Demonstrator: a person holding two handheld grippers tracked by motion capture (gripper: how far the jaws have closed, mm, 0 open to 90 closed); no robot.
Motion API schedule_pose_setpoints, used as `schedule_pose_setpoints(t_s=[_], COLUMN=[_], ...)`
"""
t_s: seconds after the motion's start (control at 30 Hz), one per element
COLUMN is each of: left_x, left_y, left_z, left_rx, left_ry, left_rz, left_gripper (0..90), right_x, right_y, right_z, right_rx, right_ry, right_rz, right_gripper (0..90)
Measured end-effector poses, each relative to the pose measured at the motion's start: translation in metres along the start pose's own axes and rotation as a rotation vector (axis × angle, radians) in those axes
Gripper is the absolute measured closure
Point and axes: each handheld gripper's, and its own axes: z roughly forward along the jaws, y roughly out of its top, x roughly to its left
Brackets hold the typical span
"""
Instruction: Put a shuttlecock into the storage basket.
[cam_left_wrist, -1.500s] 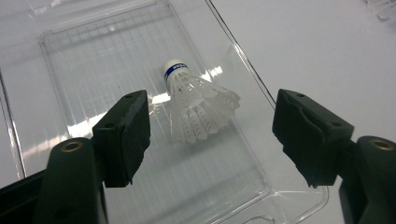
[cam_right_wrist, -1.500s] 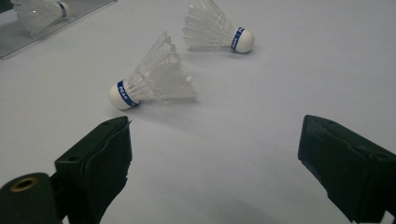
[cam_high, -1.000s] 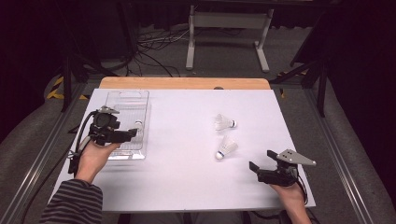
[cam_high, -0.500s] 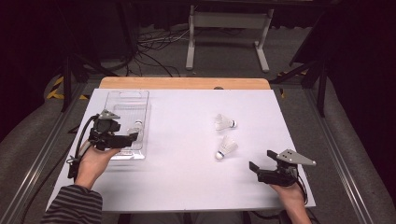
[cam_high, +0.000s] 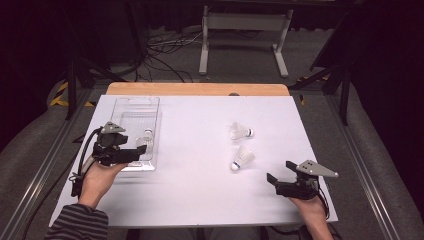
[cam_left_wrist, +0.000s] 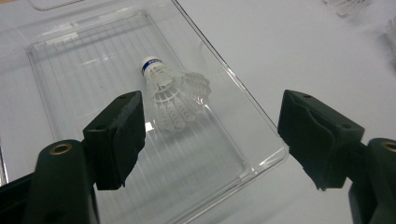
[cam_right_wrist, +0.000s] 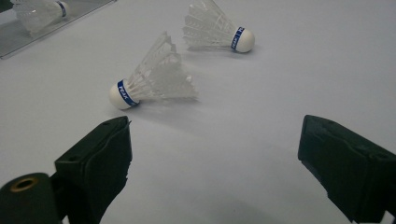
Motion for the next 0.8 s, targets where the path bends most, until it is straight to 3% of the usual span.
schedule_pose_setpoints(t_s=[0.8], left_x=[-0.002], left_y=[-0.021], left_z=[-0.013], left_rx=[-0.038], left_ry=[-0.026], left_rz=[-0.008], left_gripper=[24.9], right_x=[0.0], right_y=[0.0], right_z=[0.0], right_rx=[0.002], right_ry=[0.001], right_rz=[0.002], right_gripper=[10.6])
